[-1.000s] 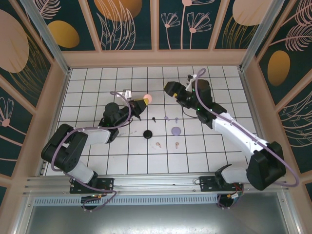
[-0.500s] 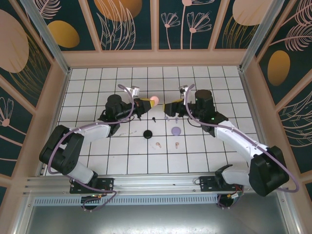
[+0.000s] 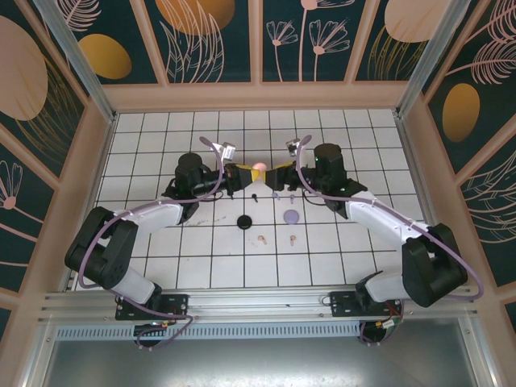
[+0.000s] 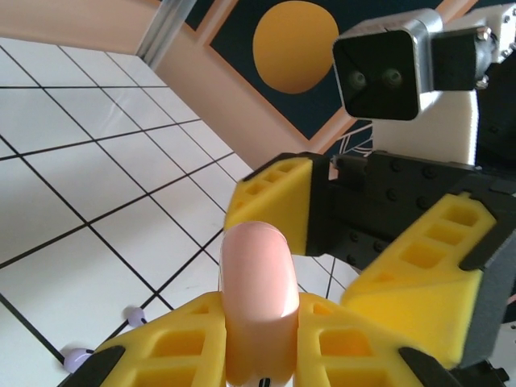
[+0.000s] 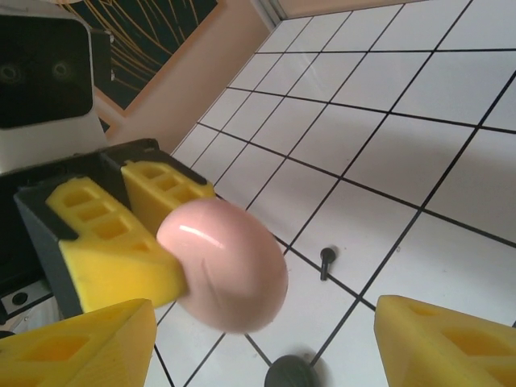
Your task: Insert the wireless bluetooth earbuds into the charging case
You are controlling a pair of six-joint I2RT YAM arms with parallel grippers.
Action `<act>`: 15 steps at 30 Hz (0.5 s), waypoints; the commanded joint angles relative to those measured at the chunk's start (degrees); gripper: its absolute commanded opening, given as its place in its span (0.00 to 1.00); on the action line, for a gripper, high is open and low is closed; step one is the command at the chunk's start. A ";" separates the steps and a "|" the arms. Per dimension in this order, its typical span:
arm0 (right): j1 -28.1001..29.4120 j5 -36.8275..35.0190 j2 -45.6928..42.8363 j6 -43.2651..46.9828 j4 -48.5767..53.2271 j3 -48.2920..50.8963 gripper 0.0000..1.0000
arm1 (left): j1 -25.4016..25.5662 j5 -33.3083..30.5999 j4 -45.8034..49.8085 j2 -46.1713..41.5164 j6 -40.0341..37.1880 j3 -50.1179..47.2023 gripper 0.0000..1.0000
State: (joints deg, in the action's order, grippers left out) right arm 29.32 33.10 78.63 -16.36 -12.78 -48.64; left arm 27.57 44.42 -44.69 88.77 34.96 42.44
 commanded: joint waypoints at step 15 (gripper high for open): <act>-2.89 -0.76 4.73 -0.51 -4.98 -0.14 0.62 | 0.41 3.75 0.12 -6.82 0.55 -0.07 0.00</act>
State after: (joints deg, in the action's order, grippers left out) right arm 28.49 35.11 81.45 -16.62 -16.71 -50.13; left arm 27.31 43.79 -41.65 85.19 35.16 42.28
